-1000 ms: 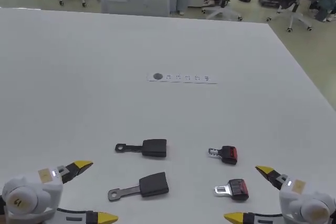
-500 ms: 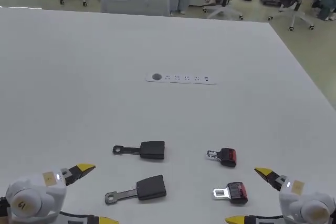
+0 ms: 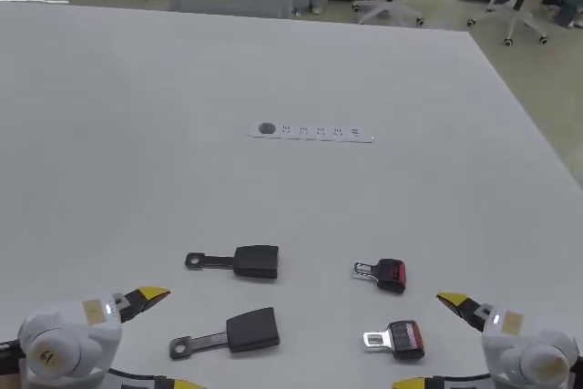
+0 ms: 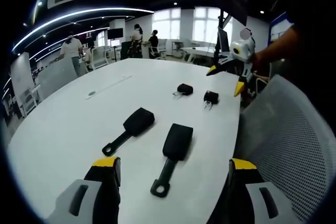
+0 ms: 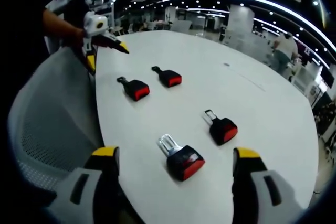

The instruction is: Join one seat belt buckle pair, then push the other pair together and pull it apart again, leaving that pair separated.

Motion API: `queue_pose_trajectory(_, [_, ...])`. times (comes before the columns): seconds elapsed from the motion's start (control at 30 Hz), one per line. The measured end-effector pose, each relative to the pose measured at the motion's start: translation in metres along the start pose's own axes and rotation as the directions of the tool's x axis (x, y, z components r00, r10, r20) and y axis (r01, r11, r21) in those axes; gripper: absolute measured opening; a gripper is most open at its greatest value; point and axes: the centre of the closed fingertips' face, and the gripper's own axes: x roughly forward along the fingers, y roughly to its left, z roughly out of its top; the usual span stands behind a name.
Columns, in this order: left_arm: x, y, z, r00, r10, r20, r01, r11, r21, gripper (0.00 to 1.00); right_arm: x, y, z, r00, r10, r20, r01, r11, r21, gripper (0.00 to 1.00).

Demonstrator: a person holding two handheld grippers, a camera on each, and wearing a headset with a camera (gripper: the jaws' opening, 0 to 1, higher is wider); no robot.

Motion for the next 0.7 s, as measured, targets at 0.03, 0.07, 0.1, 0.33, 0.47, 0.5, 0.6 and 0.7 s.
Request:
queue_pose_trajectory(0.03, [0.001, 0.0, 0.0, 1.0, -0.002, -0.002, 0.002, 1.0, 0.0, 0.87, 0.001, -0.001, -0.001, 1.0, 0.003, -0.005, -0.003, 1.0, -0.002, 0.9])
queue_pose_trajectory(0.07, [0.003, 0.0, 0.0, 1.0, -0.005, -0.003, 0.005, 1.0, 0.0, 0.87, 0.003, -0.003, -0.003, 0.9999, 0.008, -0.012, -0.008, 1.0, -0.002, 0.9])
queue_pose_trajectory(0.1, [0.004, 0.001, -0.001, 1.0, -0.007, -0.005, 0.007, 1.0, 0.0, 0.86, 0.004, -0.003, -0.003, 0.9998, 0.013, -0.016, -0.013, 1.0, -0.001, 0.9])
queue_pose_trajectory(0.33, [0.015, 0.005, -0.004, 0.9995, -0.017, -0.026, 0.017, 1.0, -0.001, 0.86, 0.009, -0.006, -0.005, 0.9984, 0.046, -0.033, -0.047, 0.999, -0.01, 0.88])
queue_pose_trajectory(0.47, [0.023, 0.007, -0.006, 0.9992, -0.024, -0.033, 0.024, 1.0, -0.006, 0.85, 0.013, -0.007, -0.009, 0.9958, 0.07, -0.059, -0.071, 0.997, -0.024, 0.86])
queue_pose_trajectory(0.5, [0.026, 0.007, -0.007, 0.9989, -0.027, -0.039, 0.027, 1.0, -0.004, 0.84, 0.014, -0.008, -0.01, 0.995, 0.077, -0.064, -0.079, 0.997, -0.025, 0.86])
queue_pose_trajectory(0.6, [0.034, 0.005, -0.008, 0.9977, -0.044, -0.052, 0.044, 0.999, -0.007, 0.83, 0.017, -0.009, -0.012, 0.9927, 0.094, -0.077, -0.096, 0.995, -0.027, 0.84])
queue_pose_trajectory(0.7, [0.042, 0.003, -0.009, 0.9962, -0.06, -0.064, 0.06, 0.998, -0.004, 0.83, 0.021, -0.008, -0.014, 0.9894, 0.117, -0.087, -0.119, 0.992, -0.026, 0.83])
